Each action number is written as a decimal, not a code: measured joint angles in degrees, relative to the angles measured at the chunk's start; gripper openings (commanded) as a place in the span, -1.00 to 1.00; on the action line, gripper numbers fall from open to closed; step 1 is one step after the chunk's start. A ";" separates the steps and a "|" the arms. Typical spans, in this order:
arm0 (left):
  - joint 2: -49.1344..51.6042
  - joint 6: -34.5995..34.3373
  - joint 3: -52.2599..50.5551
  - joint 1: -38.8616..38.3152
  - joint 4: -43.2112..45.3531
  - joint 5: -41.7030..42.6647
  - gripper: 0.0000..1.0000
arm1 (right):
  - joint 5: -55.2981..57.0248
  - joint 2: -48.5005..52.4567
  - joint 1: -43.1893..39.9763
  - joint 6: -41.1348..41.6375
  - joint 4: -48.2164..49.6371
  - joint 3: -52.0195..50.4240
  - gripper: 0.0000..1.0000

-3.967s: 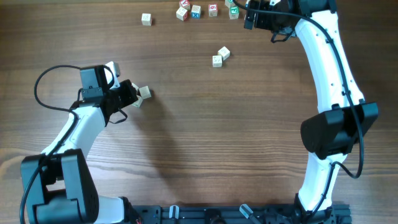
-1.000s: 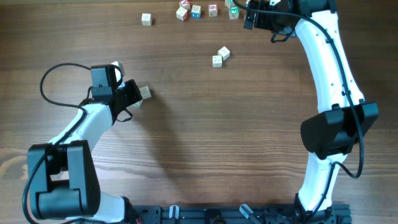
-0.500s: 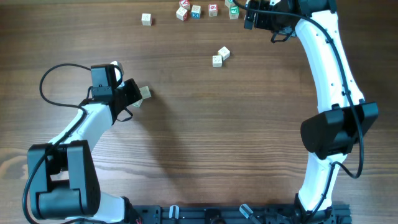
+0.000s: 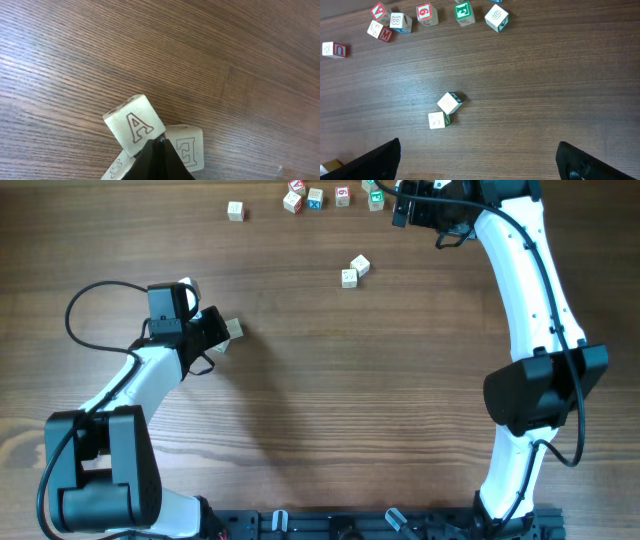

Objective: Form a circle

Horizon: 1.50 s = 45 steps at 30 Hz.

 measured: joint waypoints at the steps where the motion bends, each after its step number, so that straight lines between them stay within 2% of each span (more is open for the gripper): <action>1: 0.00 0.42 0.00 0.00 0.02 0.26 -0.92 | 0.00 0.00 0.00 0.00 -0.02 0.00 1.00; 8: 1.46 2.29 0.00 0.00 0.92 1.09 -0.92 | -0.02 0.00 0.00 0.00 -0.02 0.00 1.00; 45: 1.68 2.34 0.00 0.00 -0.04 1.60 -0.92 | 0.00 0.00 0.00 0.00 -0.02 0.00 0.99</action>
